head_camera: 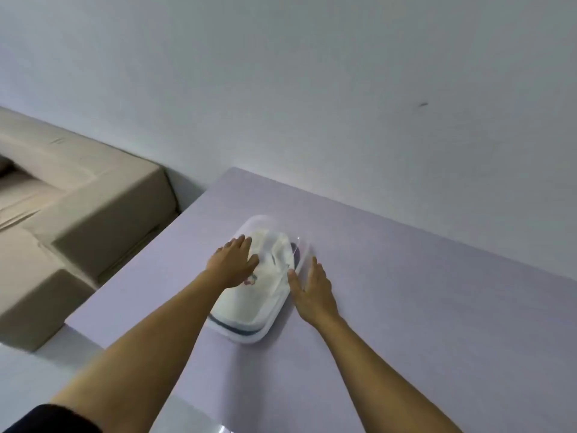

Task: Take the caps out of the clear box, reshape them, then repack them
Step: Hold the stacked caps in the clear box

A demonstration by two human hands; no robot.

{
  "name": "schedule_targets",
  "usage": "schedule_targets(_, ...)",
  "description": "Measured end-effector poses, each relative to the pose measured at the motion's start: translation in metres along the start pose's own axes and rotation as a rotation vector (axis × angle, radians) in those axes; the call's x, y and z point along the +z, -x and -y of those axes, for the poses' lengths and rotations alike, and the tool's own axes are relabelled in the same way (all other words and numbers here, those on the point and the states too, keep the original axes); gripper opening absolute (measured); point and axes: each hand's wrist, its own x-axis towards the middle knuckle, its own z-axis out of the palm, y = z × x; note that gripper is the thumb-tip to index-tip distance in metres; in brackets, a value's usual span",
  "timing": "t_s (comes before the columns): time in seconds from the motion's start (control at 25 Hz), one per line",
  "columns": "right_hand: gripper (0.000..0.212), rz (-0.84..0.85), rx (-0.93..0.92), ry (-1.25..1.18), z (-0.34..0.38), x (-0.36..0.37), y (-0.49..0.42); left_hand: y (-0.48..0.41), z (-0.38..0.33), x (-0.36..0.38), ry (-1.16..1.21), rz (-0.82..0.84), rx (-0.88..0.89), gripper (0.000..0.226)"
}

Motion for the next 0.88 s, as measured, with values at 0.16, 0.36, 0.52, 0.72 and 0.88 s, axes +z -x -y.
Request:
schedule_targets(0.16,0.086,-0.025,0.138,-0.124,0.005,0.047,-0.006,0.001,0.048,0.022,0.034,0.013,-0.119,0.060)
schedule_targets(0.36,0.097,-0.050,0.343,-0.284,0.004,0.091,-0.014,-0.011,0.081,0.044,0.246,0.102,-0.287,0.067)
schedule_targets(0.52,0.083,-0.065,0.316,-0.369,-0.003,0.103,-0.014,-0.016,0.084,0.057,0.371,0.143,-0.350,0.062)
schedule_targets(0.72,0.065,-0.163,0.272,-0.345,-0.010,0.093,-0.006,-0.015,0.072,0.054,0.375,0.023,-0.283,0.047)
schedule_targets(0.88,0.063,-0.250,0.277,-0.314,-0.036,0.054,0.007,-0.012,0.023,0.056,0.389,-0.026,-0.156,0.044)
